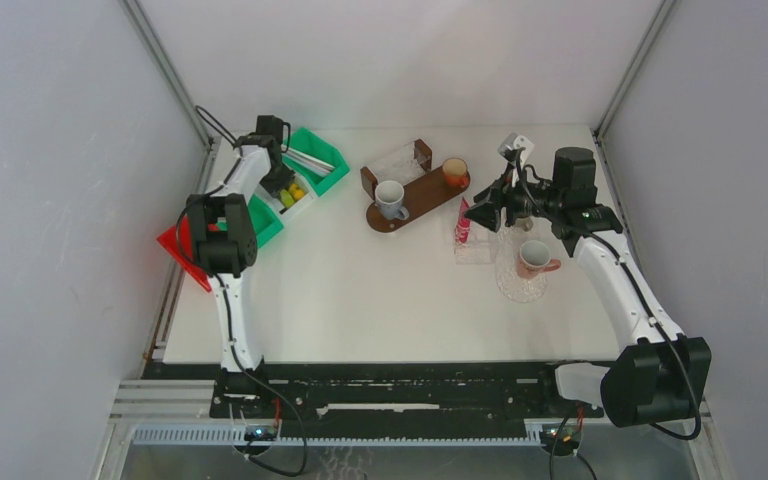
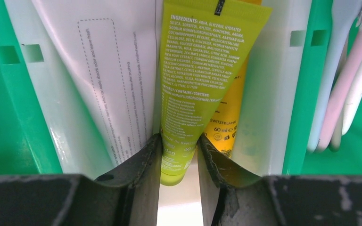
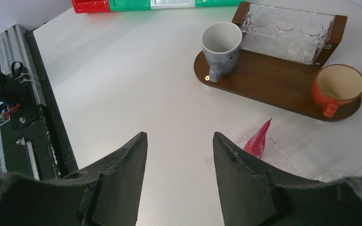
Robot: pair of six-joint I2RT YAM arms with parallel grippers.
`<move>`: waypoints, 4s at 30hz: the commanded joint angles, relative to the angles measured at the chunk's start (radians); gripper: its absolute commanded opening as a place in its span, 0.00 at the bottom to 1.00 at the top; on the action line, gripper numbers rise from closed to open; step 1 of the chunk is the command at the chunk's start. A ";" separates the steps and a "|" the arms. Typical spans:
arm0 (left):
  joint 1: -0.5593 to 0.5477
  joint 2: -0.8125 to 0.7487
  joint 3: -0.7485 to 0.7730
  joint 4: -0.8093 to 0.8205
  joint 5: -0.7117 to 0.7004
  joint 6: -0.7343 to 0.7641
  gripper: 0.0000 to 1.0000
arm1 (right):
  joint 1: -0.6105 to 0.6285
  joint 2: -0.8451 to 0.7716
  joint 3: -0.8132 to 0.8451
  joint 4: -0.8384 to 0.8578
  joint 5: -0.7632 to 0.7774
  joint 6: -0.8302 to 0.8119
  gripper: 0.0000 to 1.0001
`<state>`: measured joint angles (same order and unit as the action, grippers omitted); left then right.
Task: Prepare toiletry sets of a toothbrush and toothpaste on the tray
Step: Pick up the toothpaste from the storage box, then place the toothpaste in the toothpaste holder.
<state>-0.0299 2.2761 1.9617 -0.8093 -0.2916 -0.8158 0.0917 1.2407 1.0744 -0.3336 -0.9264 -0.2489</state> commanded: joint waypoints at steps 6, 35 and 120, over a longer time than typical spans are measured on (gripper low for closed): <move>0.008 0.031 0.058 -0.008 0.035 -0.005 0.43 | -0.004 -0.011 0.000 0.019 -0.016 -0.008 0.61; -0.030 -0.396 -0.342 0.375 -0.007 0.128 0.09 | -0.012 -0.014 -0.005 0.028 -0.068 -0.001 0.61; -0.772 -1.276 -1.152 1.202 0.592 0.531 0.90 | 0.170 -0.090 -0.108 0.258 -0.438 0.122 0.17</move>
<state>-0.8173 1.0317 0.7109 0.5541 0.4213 -0.3260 0.2447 1.1519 0.9607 -0.0525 -1.3838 -0.0540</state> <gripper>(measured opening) 0.892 0.208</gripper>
